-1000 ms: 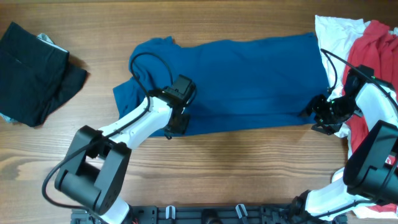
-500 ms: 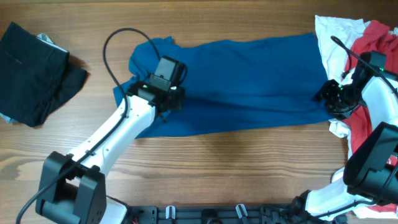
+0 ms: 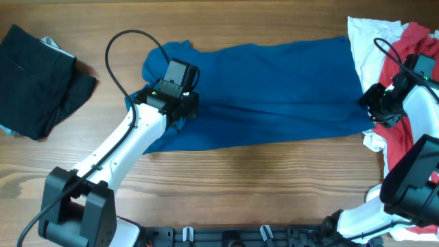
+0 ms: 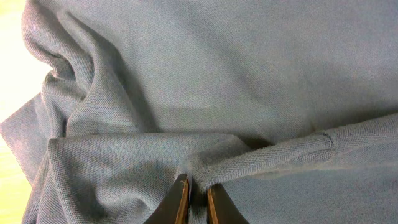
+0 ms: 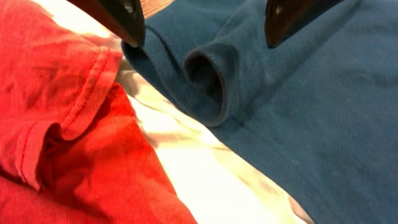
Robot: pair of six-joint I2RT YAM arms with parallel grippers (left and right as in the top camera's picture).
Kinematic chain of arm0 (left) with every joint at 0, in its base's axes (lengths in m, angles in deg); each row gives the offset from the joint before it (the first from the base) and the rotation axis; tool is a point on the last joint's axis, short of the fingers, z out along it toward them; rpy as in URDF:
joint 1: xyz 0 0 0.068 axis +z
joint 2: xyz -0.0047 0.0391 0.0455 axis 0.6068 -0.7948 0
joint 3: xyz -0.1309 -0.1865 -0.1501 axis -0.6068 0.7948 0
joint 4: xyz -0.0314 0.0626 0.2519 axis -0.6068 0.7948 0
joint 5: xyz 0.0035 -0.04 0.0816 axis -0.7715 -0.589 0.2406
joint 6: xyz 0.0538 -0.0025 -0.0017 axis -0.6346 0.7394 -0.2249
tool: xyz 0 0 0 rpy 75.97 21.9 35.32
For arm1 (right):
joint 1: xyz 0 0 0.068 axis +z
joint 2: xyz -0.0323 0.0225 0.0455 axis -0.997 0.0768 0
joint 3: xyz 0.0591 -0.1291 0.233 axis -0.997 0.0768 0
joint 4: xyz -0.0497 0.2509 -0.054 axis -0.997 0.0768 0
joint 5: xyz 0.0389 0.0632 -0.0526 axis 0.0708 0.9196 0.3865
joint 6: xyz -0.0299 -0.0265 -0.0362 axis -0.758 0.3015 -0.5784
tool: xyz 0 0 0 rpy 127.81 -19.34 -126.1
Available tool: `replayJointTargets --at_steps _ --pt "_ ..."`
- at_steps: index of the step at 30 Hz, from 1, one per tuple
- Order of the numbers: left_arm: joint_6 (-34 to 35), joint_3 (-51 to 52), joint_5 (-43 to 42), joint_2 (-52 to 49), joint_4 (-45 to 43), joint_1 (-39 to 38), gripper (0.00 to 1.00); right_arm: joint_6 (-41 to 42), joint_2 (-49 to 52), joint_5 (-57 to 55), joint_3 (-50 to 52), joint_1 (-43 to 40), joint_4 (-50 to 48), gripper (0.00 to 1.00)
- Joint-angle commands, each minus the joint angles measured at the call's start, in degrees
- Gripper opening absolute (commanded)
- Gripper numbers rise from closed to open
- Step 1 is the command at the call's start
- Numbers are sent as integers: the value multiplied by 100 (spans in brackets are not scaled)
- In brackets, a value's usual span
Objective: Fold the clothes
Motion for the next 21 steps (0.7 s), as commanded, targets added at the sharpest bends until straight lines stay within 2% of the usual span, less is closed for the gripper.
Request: replayJointTargets --at_steps 1,4,6,9,12,16,17,20,21 --pt "98 -52 -28 28 -28 11 11 -321 302 354 0 9 -76 53" --pt "98 -52 -28 28 -26 11 11 -422 457 507 39 9 -74 49" --pt "101 -52 -28 28 -28 11 11 -422 531 509 109 9 -111 43" --pt "105 -52 -31 28 -74 11 11 -529 551 870 140 9 -291 18" --pt "144 -52 -31 28 -83 11 11 -522 551 1493 140 7 -623 4" --pt "251 -52 -31 28 -83 11 11 -256 551 1755 140 7 -1252 7" --pt "278 -52 -35 28 -83 11 12 -160 551 1757 140 7 -1436 11" --pt "295 -52 -138 28 -85 11 12 -33 551 1781 140 7 -1788 37" --pt "295 -52 -140 28 -85 11 12 -33 551 1834 140 7 -1805 39"
